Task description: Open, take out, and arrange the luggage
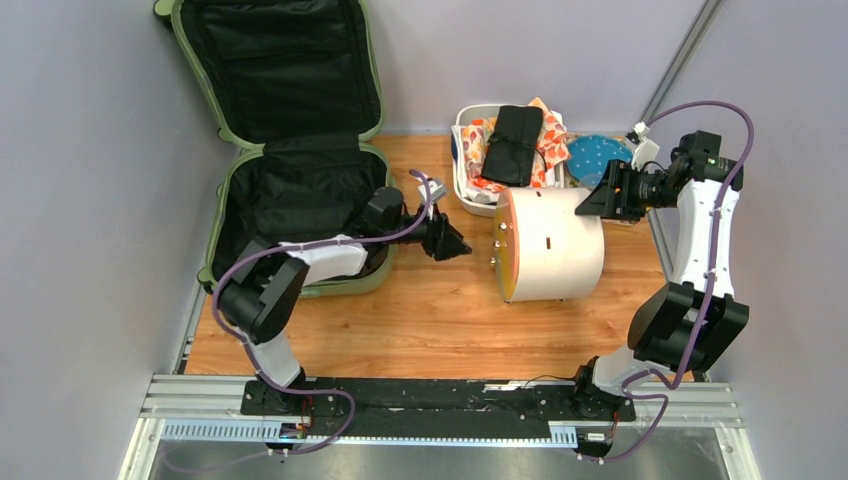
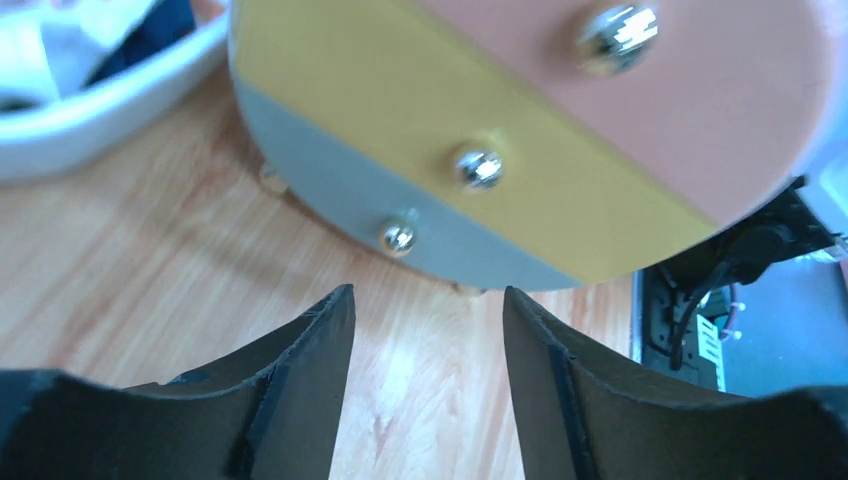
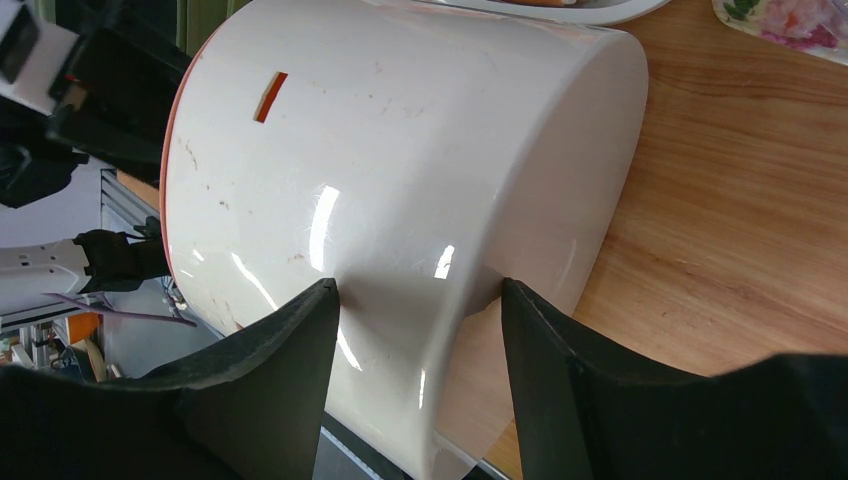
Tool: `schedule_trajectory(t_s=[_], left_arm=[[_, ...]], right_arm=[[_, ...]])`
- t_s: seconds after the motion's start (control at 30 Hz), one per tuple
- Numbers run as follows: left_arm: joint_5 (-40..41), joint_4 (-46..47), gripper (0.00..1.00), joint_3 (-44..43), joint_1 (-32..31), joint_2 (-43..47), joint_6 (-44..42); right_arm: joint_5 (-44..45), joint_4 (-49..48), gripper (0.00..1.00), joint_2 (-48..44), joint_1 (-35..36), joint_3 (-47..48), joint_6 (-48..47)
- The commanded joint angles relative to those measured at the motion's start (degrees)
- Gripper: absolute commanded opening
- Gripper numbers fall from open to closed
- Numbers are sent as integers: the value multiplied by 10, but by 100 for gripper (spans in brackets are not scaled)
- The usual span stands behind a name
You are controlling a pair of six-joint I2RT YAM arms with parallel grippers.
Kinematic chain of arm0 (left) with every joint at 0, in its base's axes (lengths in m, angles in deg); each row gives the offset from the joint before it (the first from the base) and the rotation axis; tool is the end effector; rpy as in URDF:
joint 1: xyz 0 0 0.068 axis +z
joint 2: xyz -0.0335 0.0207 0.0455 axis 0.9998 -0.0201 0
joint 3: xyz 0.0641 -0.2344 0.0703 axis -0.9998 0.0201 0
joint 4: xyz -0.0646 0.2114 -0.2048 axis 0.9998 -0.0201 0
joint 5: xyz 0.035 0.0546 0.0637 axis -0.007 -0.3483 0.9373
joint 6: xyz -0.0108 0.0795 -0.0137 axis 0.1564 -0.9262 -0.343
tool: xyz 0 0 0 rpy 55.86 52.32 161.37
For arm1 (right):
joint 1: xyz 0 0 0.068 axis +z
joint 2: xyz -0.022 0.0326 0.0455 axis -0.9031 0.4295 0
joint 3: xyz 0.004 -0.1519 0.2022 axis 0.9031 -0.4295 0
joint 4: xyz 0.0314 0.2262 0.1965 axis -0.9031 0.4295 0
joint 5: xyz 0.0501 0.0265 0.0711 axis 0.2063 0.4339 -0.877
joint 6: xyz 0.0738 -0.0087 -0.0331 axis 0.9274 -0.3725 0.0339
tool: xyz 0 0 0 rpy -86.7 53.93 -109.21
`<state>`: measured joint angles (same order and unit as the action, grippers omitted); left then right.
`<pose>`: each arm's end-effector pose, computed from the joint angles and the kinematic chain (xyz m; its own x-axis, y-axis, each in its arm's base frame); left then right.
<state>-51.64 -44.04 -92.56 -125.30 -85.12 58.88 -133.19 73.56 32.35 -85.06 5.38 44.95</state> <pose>0.3156 -0.2913 0.1404 -0.5746 0.0675 -0.8156 0.7975 0.2700 -0.5395 0.3320 -0.0688 0.3174 -0.8454 0.0714 -0.5293 -0.2787 0.7864 0.5513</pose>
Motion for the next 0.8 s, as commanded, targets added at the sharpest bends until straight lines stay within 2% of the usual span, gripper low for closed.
schedule_trajectory(t_s=[0.0, 0.07, 0.27, 0.4, 0.77], left_arm=[[-41, -20, 71, -27, -5, 63, -78], [-47, -31, 77, -60, -5, 56, -88], [-81, -44, 79, -145, -13, 8, -110], [-83, -37, 80, -169, -23, -13, -127], [-92, -10, 72, -212, -39, -50, -120]], right_arm=[[62, 51, 61, 26, 14, -16, -26], [62, 53, 61, 26, 14, -17, -29], [63, 57, 61, 27, 14, -17, -29], [65, 57, 61, 24, 14, -21, -31], [64, 51, 61, 24, 14, -21, -23]])
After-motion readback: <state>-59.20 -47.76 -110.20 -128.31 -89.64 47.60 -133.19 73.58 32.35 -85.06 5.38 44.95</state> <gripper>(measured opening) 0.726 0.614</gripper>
